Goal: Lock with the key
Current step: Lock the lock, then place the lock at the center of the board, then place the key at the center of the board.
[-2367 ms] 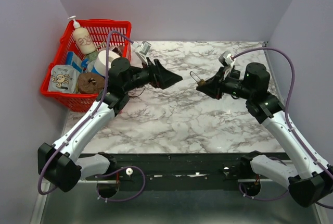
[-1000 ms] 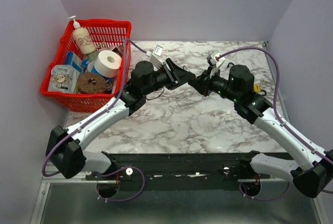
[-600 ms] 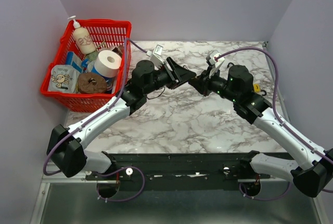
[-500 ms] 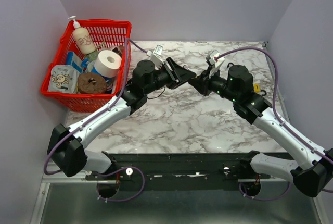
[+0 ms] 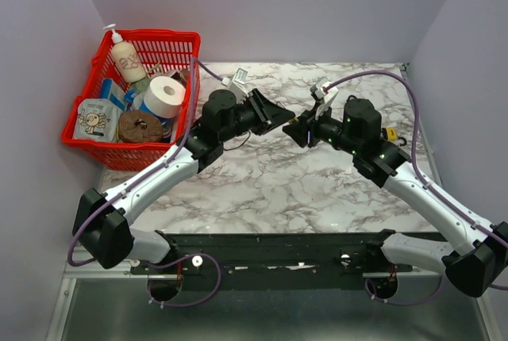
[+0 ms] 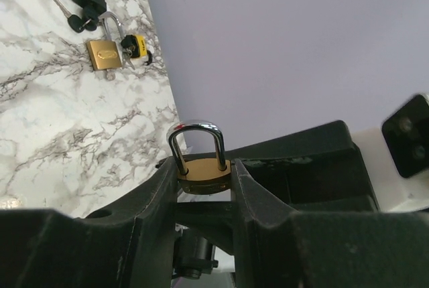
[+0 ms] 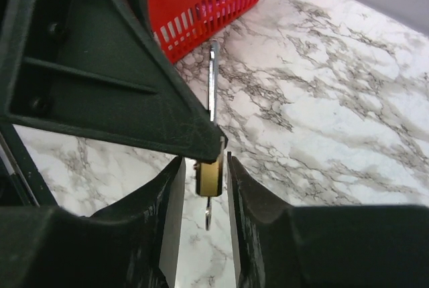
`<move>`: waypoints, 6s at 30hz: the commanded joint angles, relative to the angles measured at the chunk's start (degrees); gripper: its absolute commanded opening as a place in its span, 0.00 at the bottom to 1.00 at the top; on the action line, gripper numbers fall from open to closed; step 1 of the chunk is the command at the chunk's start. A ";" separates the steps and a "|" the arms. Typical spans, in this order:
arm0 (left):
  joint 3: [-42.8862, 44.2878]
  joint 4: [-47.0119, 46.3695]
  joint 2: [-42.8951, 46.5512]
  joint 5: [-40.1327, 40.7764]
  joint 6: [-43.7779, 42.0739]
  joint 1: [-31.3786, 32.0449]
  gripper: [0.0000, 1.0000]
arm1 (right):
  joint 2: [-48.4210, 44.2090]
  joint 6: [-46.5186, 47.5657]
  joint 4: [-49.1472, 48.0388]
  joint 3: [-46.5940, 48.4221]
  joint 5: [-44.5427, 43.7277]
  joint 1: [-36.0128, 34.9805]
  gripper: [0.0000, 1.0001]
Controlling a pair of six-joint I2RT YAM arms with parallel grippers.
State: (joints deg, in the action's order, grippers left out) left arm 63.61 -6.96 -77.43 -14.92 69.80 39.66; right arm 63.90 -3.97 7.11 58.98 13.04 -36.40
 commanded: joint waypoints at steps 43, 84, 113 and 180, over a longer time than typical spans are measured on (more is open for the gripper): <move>-2.27 6.87 1.75 -0.39 -2.56 -4.85 0.00 | 4.04 10.47 5.72 3.78 13.24 2.04 0.01; 37.37 54.07 -40.60 20.46 -54.95 -13.38 0.00 | 6.59 -1.75 7.74 0.08 7.53 6.61 0.01; 38.34 53.28 -49.40 15.01 -52.49 -18.39 0.72 | 12.30 -3.94 9.67 2.28 10.25 9.68 0.01; 13.64 32.36 7.12 -13.38 -33.68 -47.92 0.99 | 68.55 -36.73 7.65 39.45 -4.51 -2.80 0.08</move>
State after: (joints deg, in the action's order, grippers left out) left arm 77.36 26.57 -69.89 -26.44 34.22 -7.68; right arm 130.23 -39.00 13.43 96.16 9.89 -38.52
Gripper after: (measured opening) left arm 0.987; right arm 0.076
